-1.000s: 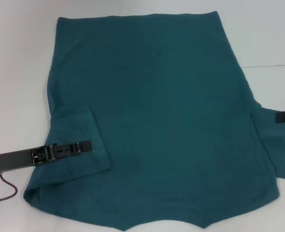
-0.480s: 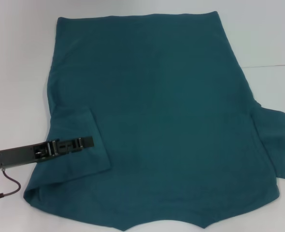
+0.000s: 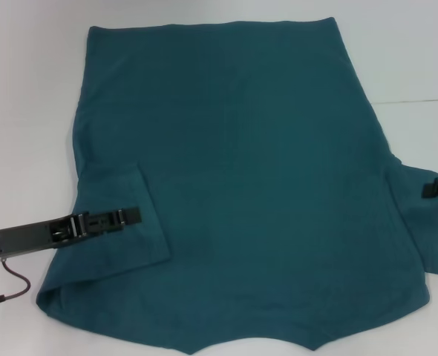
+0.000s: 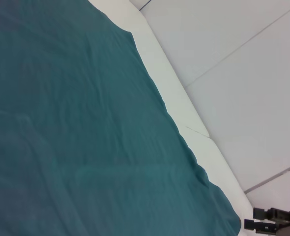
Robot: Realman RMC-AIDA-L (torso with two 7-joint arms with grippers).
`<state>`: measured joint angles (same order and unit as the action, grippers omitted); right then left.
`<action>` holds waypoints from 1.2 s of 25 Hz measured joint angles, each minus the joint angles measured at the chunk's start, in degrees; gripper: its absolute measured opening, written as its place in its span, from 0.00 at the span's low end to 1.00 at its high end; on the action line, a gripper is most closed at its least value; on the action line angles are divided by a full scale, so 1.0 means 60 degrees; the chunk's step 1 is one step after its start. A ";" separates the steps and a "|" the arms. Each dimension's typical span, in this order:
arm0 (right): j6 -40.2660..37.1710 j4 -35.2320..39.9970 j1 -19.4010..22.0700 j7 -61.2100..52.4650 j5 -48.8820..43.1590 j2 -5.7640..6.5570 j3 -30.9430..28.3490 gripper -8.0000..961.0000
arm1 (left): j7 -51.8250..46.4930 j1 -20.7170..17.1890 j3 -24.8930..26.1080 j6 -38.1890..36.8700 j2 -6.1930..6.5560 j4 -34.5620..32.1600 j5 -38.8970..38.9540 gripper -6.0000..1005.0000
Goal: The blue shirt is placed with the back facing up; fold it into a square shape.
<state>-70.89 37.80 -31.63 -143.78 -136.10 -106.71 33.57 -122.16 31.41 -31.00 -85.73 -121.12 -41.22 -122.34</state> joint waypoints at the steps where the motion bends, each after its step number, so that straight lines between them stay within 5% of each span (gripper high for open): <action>1: 0.0137 -0.0089 -0.0016 0.0000 -0.0003 -0.0004 0.0114 0.95 | -0.0001 -0.0006 0.0000 0.0010 0.0000 0.0000 0.0000 0.63; 30: 0.1467 -0.0866 -0.0352 0.0534 0.0065 -0.0269 0.0204 0.95 | -0.0016 -0.0062 -0.0004 0.0506 0.0000 0.0206 -0.0001 0.63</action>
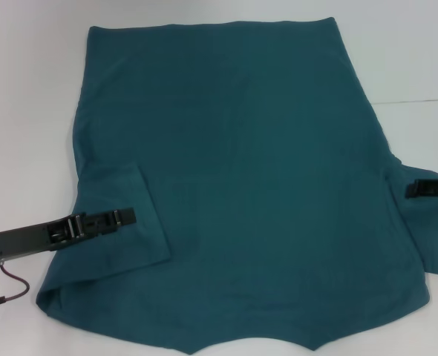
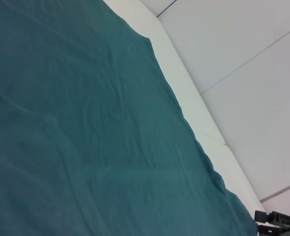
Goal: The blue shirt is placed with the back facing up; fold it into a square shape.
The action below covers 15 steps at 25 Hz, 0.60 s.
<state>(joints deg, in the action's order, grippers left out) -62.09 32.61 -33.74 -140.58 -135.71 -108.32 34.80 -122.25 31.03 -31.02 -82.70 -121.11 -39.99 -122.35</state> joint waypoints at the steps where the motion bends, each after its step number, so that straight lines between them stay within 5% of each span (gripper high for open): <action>1: -0.0004 0.0000 -0.0029 0.0007 0.0007 -0.0005 -0.0007 0.95 | 0.0001 -0.0001 0.0000 0.0000 0.0000 0.0000 0.0000 0.63; 15: -0.0657 0.0086 -0.0022 0.0349 0.0806 0.0001 -0.0029 0.95 | 0.0011 -0.0001 -0.0001 0.0015 0.0000 0.0000 0.0000 0.63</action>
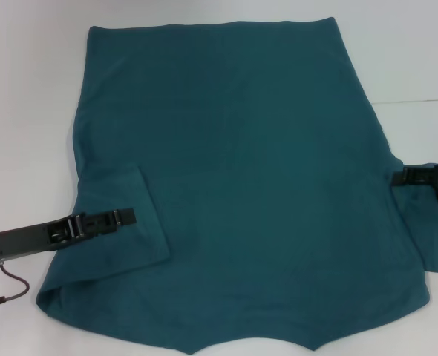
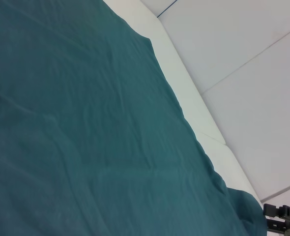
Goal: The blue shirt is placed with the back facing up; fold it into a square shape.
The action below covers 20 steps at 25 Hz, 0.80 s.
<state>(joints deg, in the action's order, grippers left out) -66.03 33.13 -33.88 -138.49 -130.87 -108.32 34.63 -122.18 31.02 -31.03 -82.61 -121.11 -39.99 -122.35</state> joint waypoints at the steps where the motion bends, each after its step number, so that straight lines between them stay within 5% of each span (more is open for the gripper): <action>1: -0.0013 -0.0009 0.0008 -0.0009 -0.0002 0.0023 0.0001 0.95 | 0.0000 0.0000 0.0000 -0.0001 0.0000 -0.0001 0.0000 0.63; 20: 0.0177 0.0004 -0.0012 -0.0201 -0.0589 0.0035 0.0134 0.43 | -0.0064 0.0064 -0.0023 -0.0016 0.0000 -0.0001 0.0000 0.63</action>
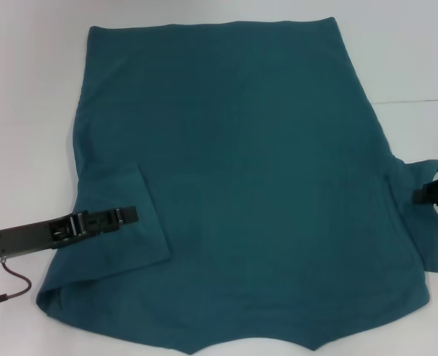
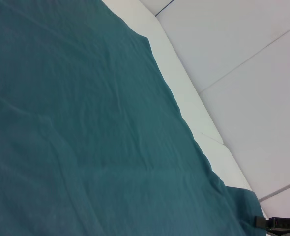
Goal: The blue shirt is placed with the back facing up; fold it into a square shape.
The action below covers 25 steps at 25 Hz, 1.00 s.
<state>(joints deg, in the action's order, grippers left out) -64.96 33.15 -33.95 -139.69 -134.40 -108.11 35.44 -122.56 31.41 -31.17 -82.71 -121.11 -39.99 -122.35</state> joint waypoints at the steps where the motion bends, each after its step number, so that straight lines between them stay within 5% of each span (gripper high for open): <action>1: 0.0010 0.0005 -0.0003 -0.0004 -0.0010 0.0000 0.0004 0.40 | -0.0001 0.0004 -0.0002 0.0000 0.0000 0.0000 0.0000 0.63; 4: 0.0042 0.0007 -0.0006 -0.0006 -0.0021 0.0000 0.0007 0.33 | -0.0003 0.0007 0.0003 0.0000 0.0000 0.0000 0.0000 0.63; 6: 0.0063 0.0011 -0.0010 -0.0007 -0.0080 0.0002 0.0006 0.10 | -0.0004 0.0001 0.0015 0.0000 0.0000 0.0000 0.0000 0.63; 12: 0.0266 0.0066 -0.0115 -0.0090 -0.0604 0.0088 -0.0043 0.02 | -0.0007 -0.0018 0.0023 0.0000 0.0000 0.0000 0.0000 0.63; 25: 0.0715 0.0669 -0.1031 -0.0963 -0.2472 0.0275 0.0015 0.02 | 0.0001 -0.0081 0.0055 0.0000 -0.0014 0.0005 0.0069 0.63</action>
<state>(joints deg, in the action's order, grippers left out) -60.67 37.17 -40.13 -145.47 -149.24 -106.46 35.53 -122.56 30.92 -30.84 -82.71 -121.19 -39.96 -121.93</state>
